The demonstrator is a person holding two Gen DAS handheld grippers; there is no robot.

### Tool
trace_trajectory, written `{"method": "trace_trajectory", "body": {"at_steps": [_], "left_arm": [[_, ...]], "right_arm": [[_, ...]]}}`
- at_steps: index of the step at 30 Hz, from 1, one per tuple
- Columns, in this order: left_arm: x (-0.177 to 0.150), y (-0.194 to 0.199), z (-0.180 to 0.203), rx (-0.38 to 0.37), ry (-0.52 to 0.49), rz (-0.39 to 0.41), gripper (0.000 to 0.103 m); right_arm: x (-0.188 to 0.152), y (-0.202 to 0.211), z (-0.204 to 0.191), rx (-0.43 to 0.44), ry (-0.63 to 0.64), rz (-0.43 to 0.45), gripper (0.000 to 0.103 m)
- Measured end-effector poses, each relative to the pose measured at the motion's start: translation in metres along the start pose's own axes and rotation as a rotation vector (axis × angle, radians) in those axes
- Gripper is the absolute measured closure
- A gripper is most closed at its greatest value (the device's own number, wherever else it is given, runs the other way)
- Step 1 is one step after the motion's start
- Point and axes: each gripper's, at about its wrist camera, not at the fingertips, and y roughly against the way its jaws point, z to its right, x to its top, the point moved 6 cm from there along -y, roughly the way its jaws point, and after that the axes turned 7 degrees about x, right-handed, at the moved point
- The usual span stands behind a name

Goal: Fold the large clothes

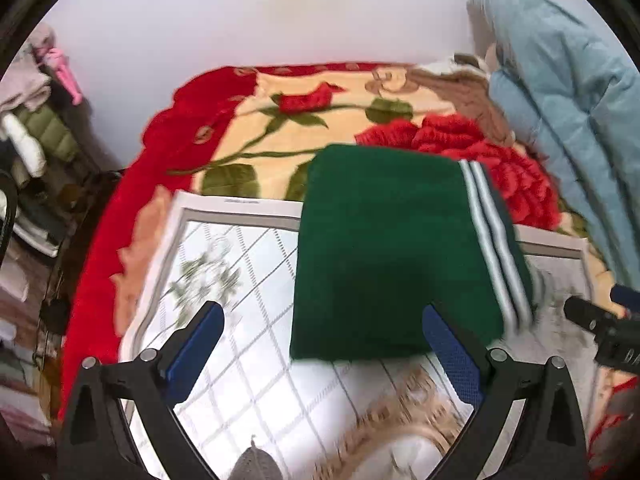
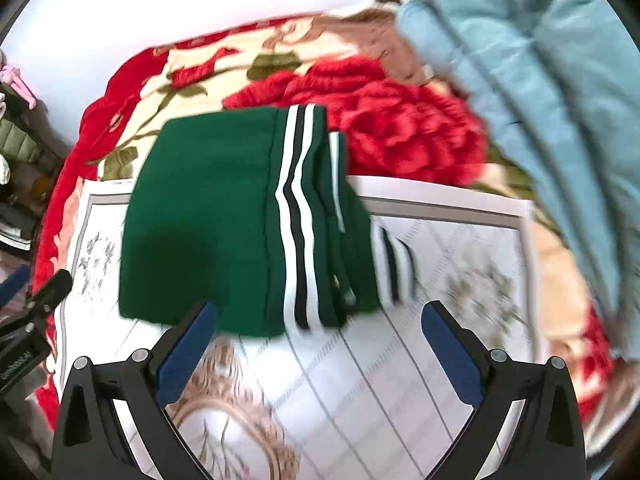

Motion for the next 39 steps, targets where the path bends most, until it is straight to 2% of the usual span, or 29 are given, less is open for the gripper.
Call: {"method": "trace_trajectory", "body": {"at_steps": [6, 13, 19, 22, 28, 36, 39], "left_arm": [[-0.008, 0.11, -0.001, 0.013, 0.024, 0.027, 0.002], [-0.019, 0.233, -0.012, -0.019, 0.053, 0.076, 0.002], [-0.026, 0.323, -0.025, -0.016, 0.069, 0.117, 0.002], [-0.031, 0.363, -0.03, -0.013, 0.076, 0.149, 0.002], [-0.042, 0.411, -0.037, -0.036, 0.108, 0.178, 0.002], [-0.052, 0.452, -0.034, -0.039, 0.096, 0.214, 0.002], [-0.056, 0.458, -0.033, -0.035, 0.099, 0.194, 0.002]], "right_arm": [[-0.044, 0.14, -0.006, -0.116, 0.037, 0.105, 0.0], [-0.083, 0.303, -0.026, -0.162, 0.063, 0.2, 0.0], [-0.117, 0.417, -0.044, -0.16, 0.068, 0.264, 0.0], [-0.131, 0.46, -0.052, -0.149, 0.074, 0.29, 0.0], [-0.155, 0.533, -0.065, -0.133, 0.082, 0.354, 0.0], [-0.18, 0.591, -0.07, -0.142, 0.094, 0.399, 0.0], [-0.185, 0.6, -0.069, -0.136, 0.092, 0.394, 0.0]]}}
